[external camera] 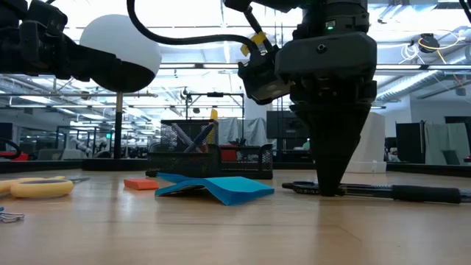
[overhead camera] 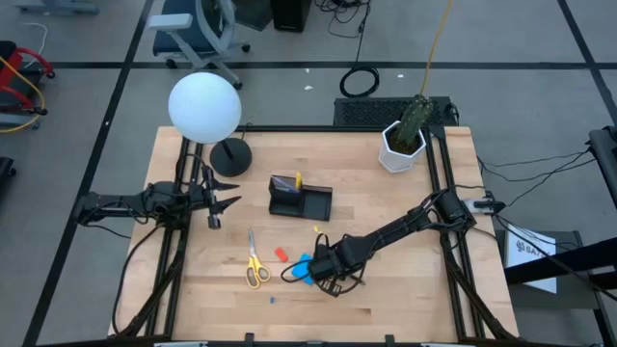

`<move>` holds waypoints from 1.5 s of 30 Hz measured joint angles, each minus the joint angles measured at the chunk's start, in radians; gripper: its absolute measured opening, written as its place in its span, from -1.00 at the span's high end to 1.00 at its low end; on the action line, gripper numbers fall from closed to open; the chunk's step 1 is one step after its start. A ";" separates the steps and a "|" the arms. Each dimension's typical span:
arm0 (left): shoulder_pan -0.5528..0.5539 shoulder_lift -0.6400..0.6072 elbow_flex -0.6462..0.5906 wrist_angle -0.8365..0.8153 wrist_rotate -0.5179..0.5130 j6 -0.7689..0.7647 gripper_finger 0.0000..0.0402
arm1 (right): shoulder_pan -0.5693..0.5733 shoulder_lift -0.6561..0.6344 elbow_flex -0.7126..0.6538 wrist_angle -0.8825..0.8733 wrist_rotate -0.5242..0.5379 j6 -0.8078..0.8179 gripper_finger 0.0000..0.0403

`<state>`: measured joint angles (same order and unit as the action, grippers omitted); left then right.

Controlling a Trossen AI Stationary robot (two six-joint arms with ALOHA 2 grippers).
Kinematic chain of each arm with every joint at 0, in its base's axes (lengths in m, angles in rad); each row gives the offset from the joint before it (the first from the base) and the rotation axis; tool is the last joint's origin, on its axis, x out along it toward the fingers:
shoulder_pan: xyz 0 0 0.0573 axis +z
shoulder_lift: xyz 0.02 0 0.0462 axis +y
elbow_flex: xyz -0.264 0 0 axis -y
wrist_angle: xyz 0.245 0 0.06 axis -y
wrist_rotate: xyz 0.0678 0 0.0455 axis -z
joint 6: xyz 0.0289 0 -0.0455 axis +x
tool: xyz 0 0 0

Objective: Pick and place office supplies into organizer
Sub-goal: Put the black pen into the desk organizer

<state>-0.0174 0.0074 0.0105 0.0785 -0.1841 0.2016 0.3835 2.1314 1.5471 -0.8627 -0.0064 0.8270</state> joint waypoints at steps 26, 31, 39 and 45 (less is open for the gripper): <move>0.000 0.000 0.000 0.000 0.000 0.000 0.23 | -0.044 -0.127 -0.003 -0.005 0.077 -0.061 0.97; 0.000 0.000 0.000 0.000 0.000 0.000 0.23 | -0.043 -0.128 -0.003 -0.092 0.057 -0.039 0.86; 0.000 0.000 0.000 0.000 0.000 0.000 0.23 | -0.045 -0.129 -0.016 -0.103 0.059 -0.043 0.56; 0.000 0.000 0.000 0.000 0.000 0.000 0.23 | -0.042 -0.130 -0.099 -0.083 0.054 -0.025 0.40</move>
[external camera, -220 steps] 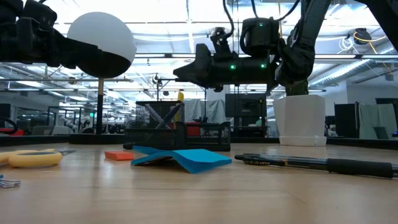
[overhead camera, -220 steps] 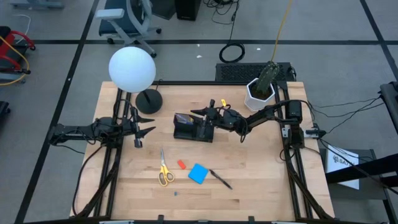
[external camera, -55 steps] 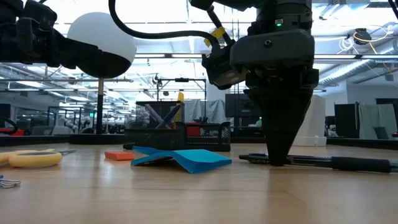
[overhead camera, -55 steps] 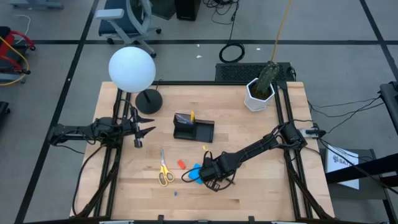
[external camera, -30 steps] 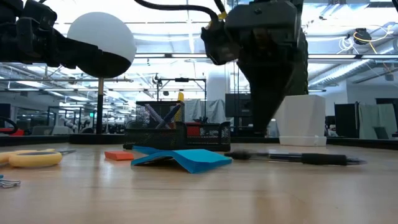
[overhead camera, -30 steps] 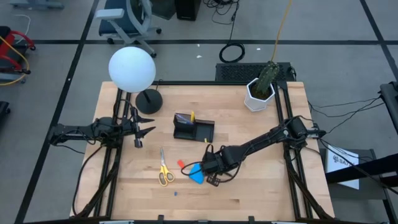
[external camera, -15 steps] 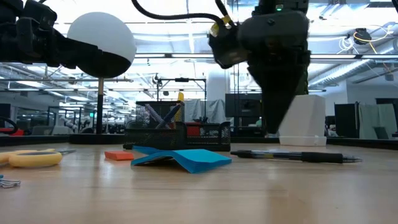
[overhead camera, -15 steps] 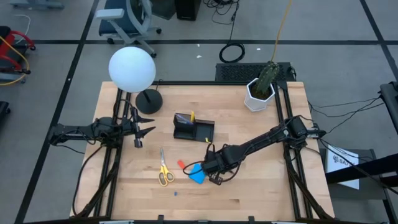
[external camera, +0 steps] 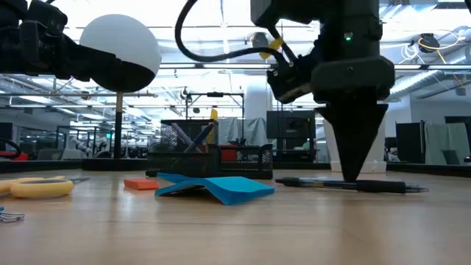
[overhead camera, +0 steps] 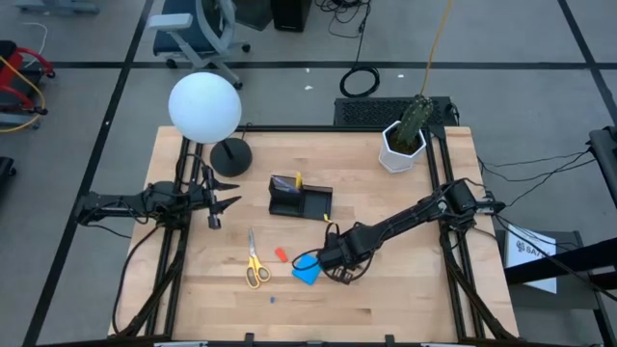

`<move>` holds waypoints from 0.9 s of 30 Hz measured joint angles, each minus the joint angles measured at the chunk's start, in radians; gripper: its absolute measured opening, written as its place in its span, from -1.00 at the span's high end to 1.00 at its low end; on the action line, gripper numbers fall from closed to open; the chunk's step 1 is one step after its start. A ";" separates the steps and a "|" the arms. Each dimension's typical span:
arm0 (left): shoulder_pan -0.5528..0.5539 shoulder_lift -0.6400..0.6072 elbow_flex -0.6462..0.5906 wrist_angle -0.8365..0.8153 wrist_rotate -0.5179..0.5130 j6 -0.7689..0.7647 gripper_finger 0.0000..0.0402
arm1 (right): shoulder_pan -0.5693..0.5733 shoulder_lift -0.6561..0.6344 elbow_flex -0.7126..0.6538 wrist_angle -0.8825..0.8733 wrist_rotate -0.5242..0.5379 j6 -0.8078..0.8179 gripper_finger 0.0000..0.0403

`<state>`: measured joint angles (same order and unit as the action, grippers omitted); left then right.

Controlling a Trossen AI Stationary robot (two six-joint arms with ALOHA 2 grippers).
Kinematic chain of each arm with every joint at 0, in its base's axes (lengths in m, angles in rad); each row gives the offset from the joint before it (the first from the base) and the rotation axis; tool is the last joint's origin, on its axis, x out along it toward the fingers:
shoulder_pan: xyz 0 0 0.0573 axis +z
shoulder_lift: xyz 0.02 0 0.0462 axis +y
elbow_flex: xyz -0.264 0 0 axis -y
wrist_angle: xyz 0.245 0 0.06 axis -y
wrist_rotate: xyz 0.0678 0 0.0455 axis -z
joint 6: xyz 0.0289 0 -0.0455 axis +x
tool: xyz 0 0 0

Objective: Pick and place office supplies into organizer
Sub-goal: Put the black pen into the desk organizer

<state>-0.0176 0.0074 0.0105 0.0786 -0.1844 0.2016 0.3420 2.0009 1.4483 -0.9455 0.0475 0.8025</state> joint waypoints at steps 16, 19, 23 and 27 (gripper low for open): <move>0.000 0.000 0.000 0.000 0.000 0.000 0.23 | 0.005 0.001 -0.026 0.057 -0.131 0.095 0.37; 0.000 0.000 0.000 0.000 0.000 0.000 0.23 | 0.014 0.000 -0.026 0.059 -0.157 0.105 0.37; 0.000 0.000 0.000 0.000 0.000 0.000 0.23 | 0.028 0.001 -0.026 0.060 -0.156 0.110 0.37; 0.000 0.000 0.000 0.000 0.000 0.000 0.23 | 0.029 0.000 -0.031 0.067 -0.155 0.113 0.40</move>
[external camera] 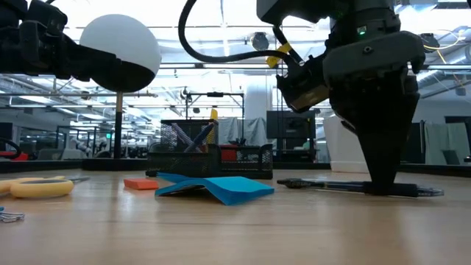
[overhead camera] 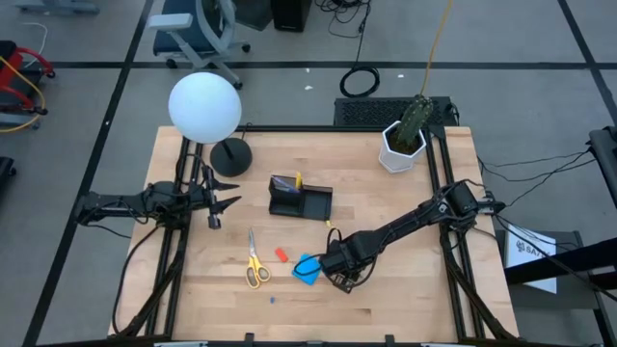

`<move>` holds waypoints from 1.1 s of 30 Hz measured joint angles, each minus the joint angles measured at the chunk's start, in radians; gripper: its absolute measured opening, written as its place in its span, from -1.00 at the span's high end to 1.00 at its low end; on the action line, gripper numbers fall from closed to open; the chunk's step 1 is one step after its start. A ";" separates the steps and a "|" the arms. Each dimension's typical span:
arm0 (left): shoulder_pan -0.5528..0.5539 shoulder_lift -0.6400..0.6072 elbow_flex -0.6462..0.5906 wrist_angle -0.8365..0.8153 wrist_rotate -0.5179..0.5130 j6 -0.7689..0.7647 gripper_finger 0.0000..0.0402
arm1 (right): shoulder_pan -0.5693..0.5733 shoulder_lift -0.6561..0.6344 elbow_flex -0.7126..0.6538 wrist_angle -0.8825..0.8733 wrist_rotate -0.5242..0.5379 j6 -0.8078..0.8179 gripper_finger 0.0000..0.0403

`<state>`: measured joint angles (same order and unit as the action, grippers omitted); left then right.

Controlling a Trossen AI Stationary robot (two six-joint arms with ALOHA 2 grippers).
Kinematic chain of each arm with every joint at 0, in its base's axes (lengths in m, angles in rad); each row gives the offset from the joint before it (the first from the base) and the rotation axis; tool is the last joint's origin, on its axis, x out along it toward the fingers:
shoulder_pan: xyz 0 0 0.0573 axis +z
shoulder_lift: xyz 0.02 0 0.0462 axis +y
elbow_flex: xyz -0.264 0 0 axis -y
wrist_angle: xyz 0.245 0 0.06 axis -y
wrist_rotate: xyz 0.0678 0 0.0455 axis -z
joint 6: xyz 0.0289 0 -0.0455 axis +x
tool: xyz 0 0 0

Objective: Pick and place office supplies into organizer
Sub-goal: Put the black pen into the desk organizer

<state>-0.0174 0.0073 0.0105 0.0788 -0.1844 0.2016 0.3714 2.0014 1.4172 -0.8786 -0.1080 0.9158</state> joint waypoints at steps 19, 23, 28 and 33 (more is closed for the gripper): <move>0.000 0.000 0.000 0.000 0.000 0.000 0.23 | 0.012 -0.006 -0.161 0.158 0.010 0.114 0.51; 0.000 0.000 0.000 0.000 0.000 0.000 0.23 | 0.012 -0.006 -0.161 0.156 0.011 0.084 0.62; 0.000 0.000 0.000 0.000 0.000 0.000 0.23 | 0.011 -0.006 -0.162 0.154 0.012 0.040 0.86; 0.000 0.000 0.000 0.000 0.000 0.000 0.23 | -0.004 -0.019 -0.162 0.163 0.002 0.006 0.88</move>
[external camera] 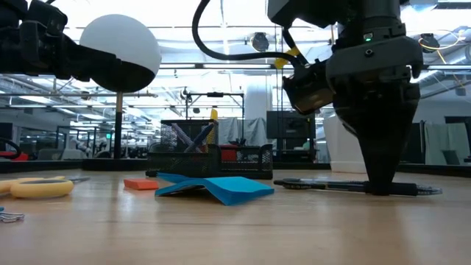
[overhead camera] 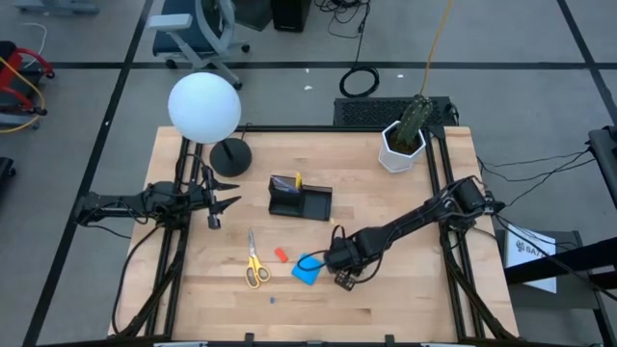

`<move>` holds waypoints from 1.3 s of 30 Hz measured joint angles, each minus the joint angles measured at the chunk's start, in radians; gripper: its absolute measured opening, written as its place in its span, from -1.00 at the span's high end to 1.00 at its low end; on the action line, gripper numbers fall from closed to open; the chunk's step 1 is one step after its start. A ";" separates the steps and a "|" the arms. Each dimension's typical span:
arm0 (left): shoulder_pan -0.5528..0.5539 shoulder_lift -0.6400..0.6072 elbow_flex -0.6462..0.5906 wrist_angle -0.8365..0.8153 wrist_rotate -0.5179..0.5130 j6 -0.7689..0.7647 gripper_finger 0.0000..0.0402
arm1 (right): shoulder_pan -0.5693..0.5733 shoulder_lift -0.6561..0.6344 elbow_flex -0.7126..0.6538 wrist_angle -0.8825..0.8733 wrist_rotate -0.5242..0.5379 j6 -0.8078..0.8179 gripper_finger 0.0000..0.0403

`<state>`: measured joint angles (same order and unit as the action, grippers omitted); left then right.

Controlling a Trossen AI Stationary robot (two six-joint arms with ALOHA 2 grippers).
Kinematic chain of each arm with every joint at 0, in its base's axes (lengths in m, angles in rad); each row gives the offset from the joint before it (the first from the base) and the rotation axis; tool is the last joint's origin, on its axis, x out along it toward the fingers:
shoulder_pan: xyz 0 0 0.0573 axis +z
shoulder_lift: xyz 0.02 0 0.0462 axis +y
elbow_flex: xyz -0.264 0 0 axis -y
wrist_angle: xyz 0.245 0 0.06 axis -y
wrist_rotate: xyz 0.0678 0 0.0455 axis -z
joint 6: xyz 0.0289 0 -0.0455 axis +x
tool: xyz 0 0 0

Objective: Pick and place office supplies into organizer
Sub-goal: Put the black pen into the desk organizer

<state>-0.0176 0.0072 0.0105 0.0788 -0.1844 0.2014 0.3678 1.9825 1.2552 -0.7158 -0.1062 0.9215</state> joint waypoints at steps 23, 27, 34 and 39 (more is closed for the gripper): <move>0.000 0.000 0.000 0.000 0.000 0.000 0.23 | -0.073 -0.196 -0.003 0.283 0.200 -0.244 0.88; 0.000 0.000 0.000 0.000 0.000 0.000 0.23 | -0.088 -0.197 -0.003 0.344 0.268 -0.335 0.88; 0.000 0.000 0.000 0.000 0.000 0.000 0.23 | -0.132 -0.197 -0.035 0.519 0.366 -0.522 0.88; 0.000 0.000 0.000 0.000 0.000 0.000 0.23 | -0.188 -0.197 -0.136 0.801 0.366 -0.655 0.88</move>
<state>-0.0176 0.0073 0.0105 0.0788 -0.1843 0.2016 0.1795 1.7851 1.1193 0.0856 0.2602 0.2662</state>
